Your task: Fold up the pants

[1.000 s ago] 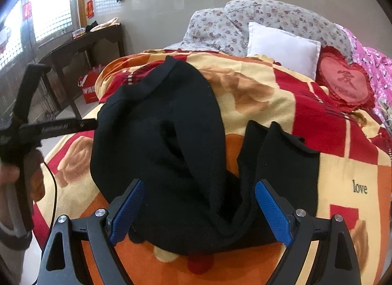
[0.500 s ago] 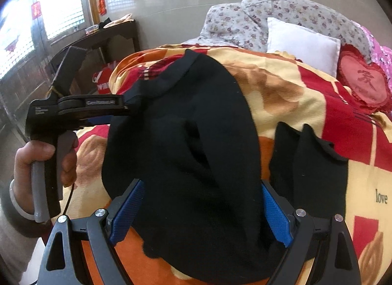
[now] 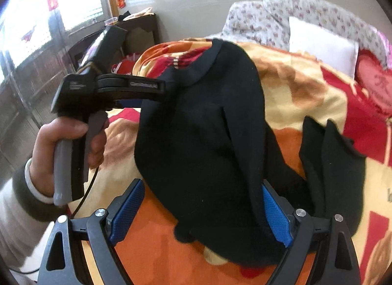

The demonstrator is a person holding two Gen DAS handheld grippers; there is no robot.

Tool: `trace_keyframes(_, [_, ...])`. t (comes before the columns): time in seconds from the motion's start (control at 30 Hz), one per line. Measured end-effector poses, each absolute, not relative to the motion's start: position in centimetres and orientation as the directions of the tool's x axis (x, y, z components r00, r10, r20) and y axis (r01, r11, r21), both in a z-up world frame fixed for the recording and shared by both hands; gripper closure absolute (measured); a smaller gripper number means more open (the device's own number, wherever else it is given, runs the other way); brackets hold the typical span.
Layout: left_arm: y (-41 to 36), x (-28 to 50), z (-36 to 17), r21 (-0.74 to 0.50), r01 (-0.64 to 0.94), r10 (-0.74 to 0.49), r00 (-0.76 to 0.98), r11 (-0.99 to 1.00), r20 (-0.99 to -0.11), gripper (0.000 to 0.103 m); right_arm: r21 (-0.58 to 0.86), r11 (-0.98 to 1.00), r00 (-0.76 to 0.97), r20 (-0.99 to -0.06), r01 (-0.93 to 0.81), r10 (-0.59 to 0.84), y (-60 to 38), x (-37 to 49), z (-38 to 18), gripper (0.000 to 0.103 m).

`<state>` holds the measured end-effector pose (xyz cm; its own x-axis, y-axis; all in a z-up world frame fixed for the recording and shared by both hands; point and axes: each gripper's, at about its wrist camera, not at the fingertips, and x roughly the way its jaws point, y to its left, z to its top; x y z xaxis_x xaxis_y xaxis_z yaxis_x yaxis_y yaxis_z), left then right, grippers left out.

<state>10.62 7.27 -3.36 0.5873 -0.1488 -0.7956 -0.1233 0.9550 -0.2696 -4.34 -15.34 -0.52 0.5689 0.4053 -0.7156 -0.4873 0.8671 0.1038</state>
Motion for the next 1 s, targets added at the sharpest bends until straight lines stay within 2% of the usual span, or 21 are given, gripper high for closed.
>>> trace_keyframes(0.1, [7.1,10.7,-3.4,-0.269,-0.122,-0.149,0.586,0.955,-0.796,0.038,0.049,0.874,0.627,-0.678,-0.483,0.384,-15.4,-5.5,0.7,0.012])
trace_keyframes(0.23, [7.0,10.6,-3.3,-0.259,-0.119,-0.142,0.588,0.958,-0.797,0.038,0.111,0.805,0.556,-0.668,-0.583,0.495,-13.9,-6.2,1.1,0.013])
trace_keyframes(0.27, [7.0,10.6,-3.3,-0.258,-0.117,-0.143,0.588,0.959,-0.796,0.041,0.126,0.779,0.528,-0.668,-0.614,0.524,-13.1,-6.3,0.8,0.014])
trace_keyframes(0.33, [6.7,10.6,-3.2,-0.254,-0.112,-0.142,0.587,0.961,-0.797,0.046,0.114,0.766,0.507,-0.687,-0.633,0.521,-12.0,-6.3,-0.1,0.027])
trace_keyframes(0.4, [6.6,10.7,-3.1,-0.252,-0.105,-0.145,0.586,0.962,-0.797,0.058,0.099,0.758,0.474,-0.726,-0.644,0.498,-10.9,-5.4,-1.8,0.059])
trace_keyframes(0.47, [6.4,10.8,-3.1,-0.259,-0.096,-0.157,0.583,0.961,-0.797,0.073,0.106,0.770,0.444,-0.764,-0.629,0.468,-10.4,-4.2,-3.5,0.067])
trace_keyframes(0.53, [6.2,10.8,-3.0,-0.261,-0.094,-0.157,0.590,0.961,-0.792,0.081,0.110,0.777,0.454,-0.757,-0.620,0.470,-10.8,-3.4,-4.2,0.076])
trace_keyframes(0.6, [6.1,10.2,-2.6,-0.261,-0.094,-0.154,0.602,0.961,-0.784,0.089,0.141,0.783,0.465,-0.736,-0.605,0.492,-11.6,-3.0,-4.0,0.090])
trace_keyframes(0.67, [6.4,9.2,-1.9,-0.279,-0.091,-0.165,0.620,0.956,-0.767,0.092,0.229,0.776,0.447,-0.707,-0.589,0.548,-12.8,-2.7,-3.4,0.095])
trace_keyframes(0.8, [7.5,4.7,0.6,-0.302,-0.058,-0.187,0.670,0.952,-0.718,0.093,0.379,0.720,0.394,-0.643,-0.582,0.657,-14.7,-3.2,-1.9,0.096])
trace_keyframes(0.83, [7.8,3.7,1.1,-0.298,-0.050,-0.186,0.681,0.953,-0.709,0.095,0.391,0.706,0.387,-0.631,-0.591,0.673,-15.0,-3.9,-1.3,0.096])
trace_keyframes(0.87, [8.1,2.4,1.5,-0.297,-0.049,-0.184,0.687,0.954,-0.703,0.095,0.401,0.688,0.374,-0.619,-0.606,0.690,-15.2,-4.4,-0.7,0.100])
trace_keyframes(1.0, [9.6,-1.3,1.2,-0.298,-0.084,-0.158,0.695,0.951,-0.702,0.095,0.439,0.623,0.319,-0.586,-0.647,0.745,-15.0,-6.8,0.6,0.101])
